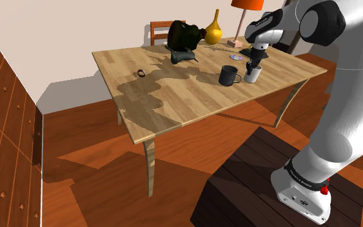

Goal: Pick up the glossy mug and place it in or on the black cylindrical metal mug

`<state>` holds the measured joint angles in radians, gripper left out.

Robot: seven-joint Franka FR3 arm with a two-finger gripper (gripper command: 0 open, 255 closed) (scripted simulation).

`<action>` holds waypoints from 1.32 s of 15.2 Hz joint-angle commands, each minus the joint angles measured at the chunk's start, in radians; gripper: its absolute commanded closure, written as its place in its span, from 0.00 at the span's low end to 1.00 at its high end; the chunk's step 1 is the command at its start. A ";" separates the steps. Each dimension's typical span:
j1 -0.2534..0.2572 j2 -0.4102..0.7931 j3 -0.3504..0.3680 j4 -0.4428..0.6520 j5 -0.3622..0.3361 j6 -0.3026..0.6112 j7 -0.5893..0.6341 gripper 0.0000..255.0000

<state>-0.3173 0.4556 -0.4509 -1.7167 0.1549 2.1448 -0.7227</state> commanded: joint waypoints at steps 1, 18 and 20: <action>0.000 0.000 0.000 0.000 0.000 0.000 0.000 1.00; 0.008 -0.057 -0.016 0.071 -0.030 -0.123 0.013 1.00; 0.009 -0.065 -0.018 0.087 -0.034 -0.147 0.015 1.00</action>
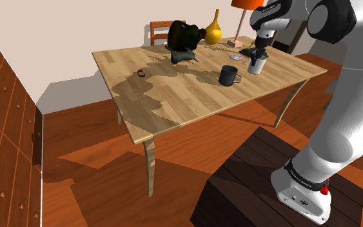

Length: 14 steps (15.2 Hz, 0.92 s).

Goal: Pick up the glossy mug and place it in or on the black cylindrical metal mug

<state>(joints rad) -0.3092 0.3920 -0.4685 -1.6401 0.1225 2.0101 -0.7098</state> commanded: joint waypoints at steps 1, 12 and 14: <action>0.001 -0.005 -0.001 0.019 -0.003 -0.024 0.003 1.00; -0.002 -0.032 -0.009 0.132 -0.018 -0.160 0.008 1.00; -0.003 -0.033 -0.010 0.157 -0.019 -0.186 0.008 1.00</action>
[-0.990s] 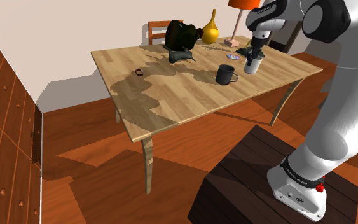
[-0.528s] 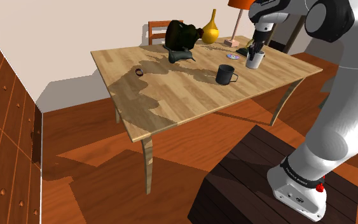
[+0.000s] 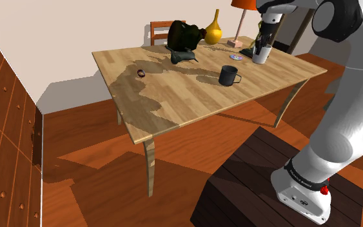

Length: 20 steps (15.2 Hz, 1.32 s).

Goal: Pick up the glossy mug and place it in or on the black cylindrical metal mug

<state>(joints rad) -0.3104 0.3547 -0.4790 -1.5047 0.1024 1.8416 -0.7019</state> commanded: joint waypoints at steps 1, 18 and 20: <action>-0.003 0.003 0.000 0.034 0.001 -0.031 0.000 1.00; 0.189 -0.081 0.072 0.045 -0.060 -0.125 0.269 1.00; 0.220 -0.080 0.088 0.058 -0.064 -0.139 0.316 1.00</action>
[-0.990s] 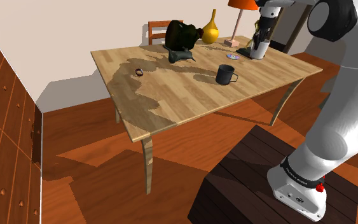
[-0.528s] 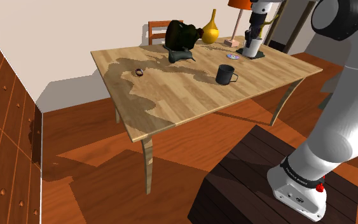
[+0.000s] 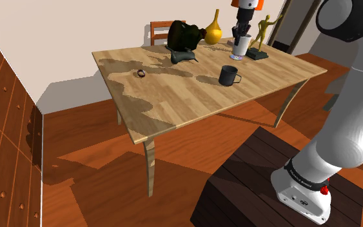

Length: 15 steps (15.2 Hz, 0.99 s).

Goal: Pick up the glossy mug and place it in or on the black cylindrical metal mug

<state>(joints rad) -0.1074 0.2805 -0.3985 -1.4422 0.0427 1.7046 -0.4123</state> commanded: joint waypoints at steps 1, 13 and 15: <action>0.018 -0.007 0.008 -0.020 -0.005 0.012 0.027 1.00; 0.025 -0.003 0.012 -0.176 -0.003 0.172 0.032 1.00; 0.025 0.001 0.013 -0.198 -0.001 0.198 0.031 1.00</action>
<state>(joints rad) -0.0830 0.2785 -0.3863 -1.6318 0.0403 1.8903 -0.3820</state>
